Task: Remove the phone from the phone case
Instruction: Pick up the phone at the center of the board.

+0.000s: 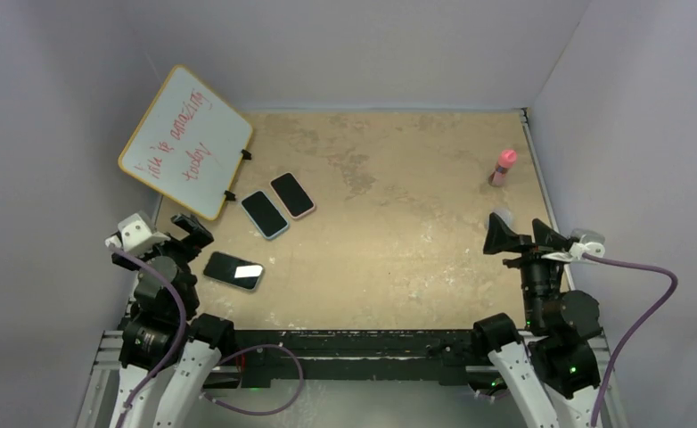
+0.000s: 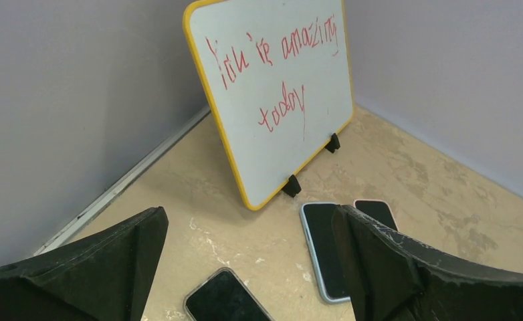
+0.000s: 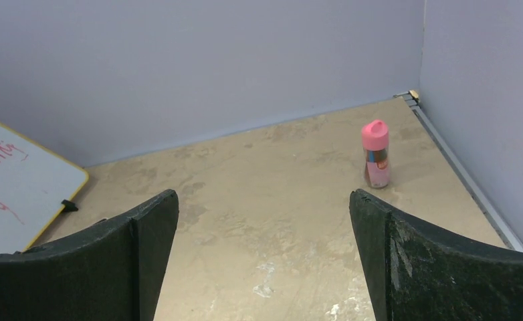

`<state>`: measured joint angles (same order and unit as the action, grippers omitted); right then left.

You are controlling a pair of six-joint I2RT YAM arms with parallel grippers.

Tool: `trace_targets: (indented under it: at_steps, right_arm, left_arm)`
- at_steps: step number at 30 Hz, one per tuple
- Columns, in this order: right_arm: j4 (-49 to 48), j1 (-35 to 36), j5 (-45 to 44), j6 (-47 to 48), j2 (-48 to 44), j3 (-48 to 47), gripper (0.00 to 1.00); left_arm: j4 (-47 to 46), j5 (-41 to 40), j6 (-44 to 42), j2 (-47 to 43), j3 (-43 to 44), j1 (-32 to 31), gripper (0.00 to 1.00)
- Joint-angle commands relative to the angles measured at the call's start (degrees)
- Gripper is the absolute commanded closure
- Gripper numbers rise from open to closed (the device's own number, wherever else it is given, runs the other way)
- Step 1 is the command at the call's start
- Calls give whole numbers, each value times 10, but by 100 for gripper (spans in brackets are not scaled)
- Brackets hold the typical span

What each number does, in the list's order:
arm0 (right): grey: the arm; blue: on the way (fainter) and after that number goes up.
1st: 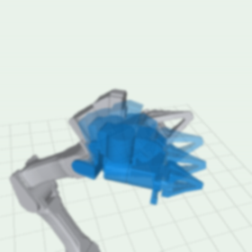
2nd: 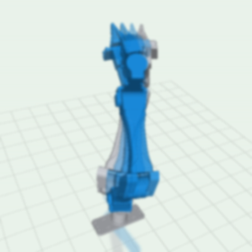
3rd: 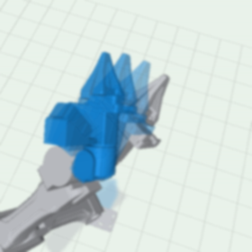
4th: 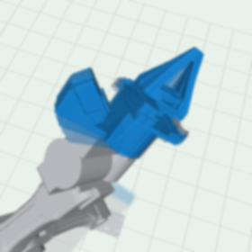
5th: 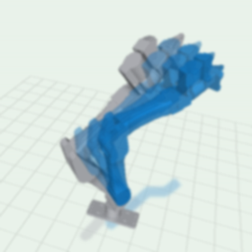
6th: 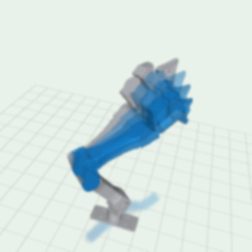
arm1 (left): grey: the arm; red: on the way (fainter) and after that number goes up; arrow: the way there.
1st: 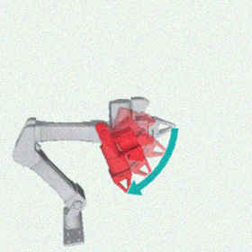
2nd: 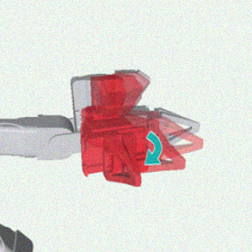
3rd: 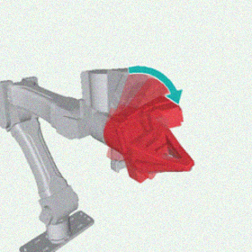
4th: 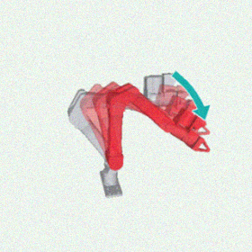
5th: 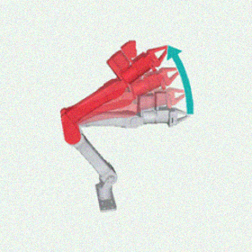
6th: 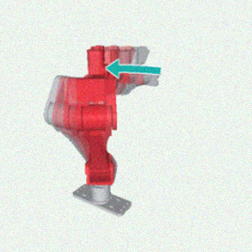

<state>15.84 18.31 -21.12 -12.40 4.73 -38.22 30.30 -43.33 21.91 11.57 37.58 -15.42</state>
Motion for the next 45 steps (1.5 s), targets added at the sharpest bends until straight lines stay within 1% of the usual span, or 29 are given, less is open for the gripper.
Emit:
trace_targets:
  at_steps: [1,6,9,14,17,22,26,30,37,45]
  right_arm:
    - [-27,23,-12,5,-24,4,1]
    - [-24,50,-30,3,-43,-3,1]
    - [-9,60,-41,-8,-46,-13,1]
    - [1,66,-42,-17,-46,-16,1]
    - [8,67,-32,-26,-46,-14,1]
    - [19,87,-36,-24,-46,-14,1]
    - [25,108,-46,-25,-46,-15,1]
    - [20,110,-31,-24,-46,-9,1]
    - [12,133,-16,-15,-32,-4,1]
    - [-6,146,16,0,-12,4,1]
  left_arm:
    - [9,15,15,34,6,4,0]
    - [25,-2,4,55,14,4,0]
    - [25,8,8,55,11,4,0]
    - [41,24,47,99,18,4,0]
    - [100,29,107,154,35,4,0]
    - [233,17,259,256,78,4,0]
    - [269,33,337,327,92,4,0]
    - [270,65,398,381,73,4,0]
    - [232,114,501,408,-5,5,0]
    - [195,134,558,467,-24,6,0]
